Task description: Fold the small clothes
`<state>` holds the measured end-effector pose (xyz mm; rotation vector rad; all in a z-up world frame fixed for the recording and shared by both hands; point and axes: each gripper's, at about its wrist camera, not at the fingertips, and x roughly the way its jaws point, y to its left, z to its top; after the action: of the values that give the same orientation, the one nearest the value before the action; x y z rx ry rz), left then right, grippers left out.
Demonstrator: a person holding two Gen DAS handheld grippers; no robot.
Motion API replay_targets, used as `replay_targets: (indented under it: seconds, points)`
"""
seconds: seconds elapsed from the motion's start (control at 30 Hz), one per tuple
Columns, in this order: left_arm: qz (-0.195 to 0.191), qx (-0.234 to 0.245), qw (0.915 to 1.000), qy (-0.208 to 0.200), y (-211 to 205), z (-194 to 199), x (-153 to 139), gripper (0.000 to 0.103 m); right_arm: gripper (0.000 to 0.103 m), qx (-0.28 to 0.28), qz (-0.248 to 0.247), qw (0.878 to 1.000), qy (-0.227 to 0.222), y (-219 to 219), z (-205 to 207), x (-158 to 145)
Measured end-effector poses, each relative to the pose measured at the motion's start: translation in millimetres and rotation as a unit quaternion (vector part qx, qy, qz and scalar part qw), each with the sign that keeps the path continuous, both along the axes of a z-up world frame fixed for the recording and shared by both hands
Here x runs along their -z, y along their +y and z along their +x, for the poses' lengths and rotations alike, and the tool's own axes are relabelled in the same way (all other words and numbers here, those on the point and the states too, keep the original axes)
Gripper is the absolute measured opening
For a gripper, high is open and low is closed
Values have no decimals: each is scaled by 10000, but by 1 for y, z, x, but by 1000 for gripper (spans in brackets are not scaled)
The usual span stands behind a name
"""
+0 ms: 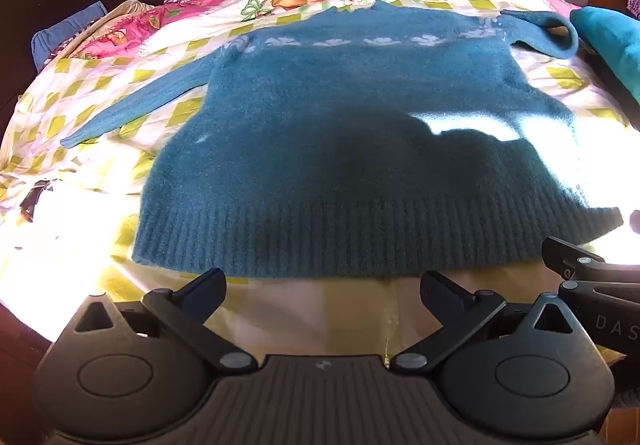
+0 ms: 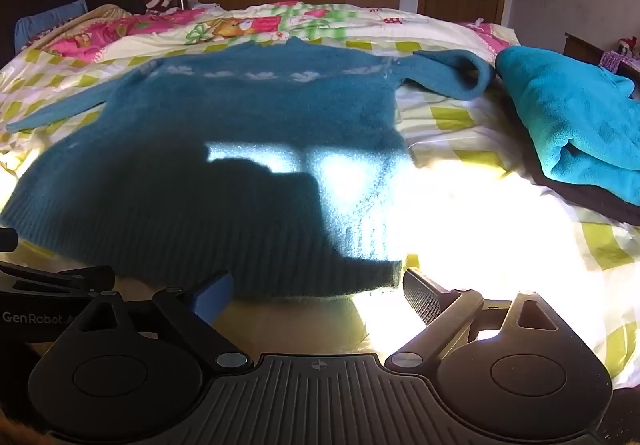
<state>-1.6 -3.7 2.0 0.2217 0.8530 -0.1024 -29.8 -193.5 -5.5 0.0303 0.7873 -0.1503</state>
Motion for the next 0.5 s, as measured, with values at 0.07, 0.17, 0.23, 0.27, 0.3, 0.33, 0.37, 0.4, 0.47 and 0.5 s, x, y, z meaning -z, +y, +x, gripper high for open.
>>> replay_targets:
  seconds: [0.07, 0.17, 0.23, 0.27, 0.3, 0.33, 0.37, 0.4, 0.47, 0.5]
  points:
    - [-10, 0, 10000, 18, 1, -1, 0, 103, 92, 2, 7, 10000, 29, 0, 2, 1]
    - [5, 13, 10000, 75, 2, 0, 3, 103, 92, 2, 71, 10000, -31, -1, -2, -5]
    - [6, 11, 10000, 86, 3, 0, 4, 103, 91, -7, 76, 9999, -74, -1, -6, -1]
    - [15, 10, 10000, 88, 3, 0, 4, 103, 91, -8, 69, 9999, -76, 0, -6, -1]
    - [25, 10, 10000, 89, 3, 0, 4, 103, 91, -12, 53, 10000, -81, 0, -6, -1]
    - [29, 8, 10000, 91, 3, -1, 4, 103, 91, -20, 49, 9999, -86, 0, -6, -1]
    - [29, 7, 10000, 91, 3, -1, 4, 103, 91, -27, 64, 9999, -90, -1, -6, -1]
    - [26, 3, 10000, 91, 2, 0, 4, 103, 91, -25, 80, 9999, -88, -1, -7, -1]
    - [25, -1, 10000, 89, 3, -1, 4, 103, 91, -36, 87, 9999, -88, -2, -7, 0]
    - [25, -3, 10000, 91, 3, 0, 4, 103, 91, -41, 76, 9999, -92, -1, -7, -1]
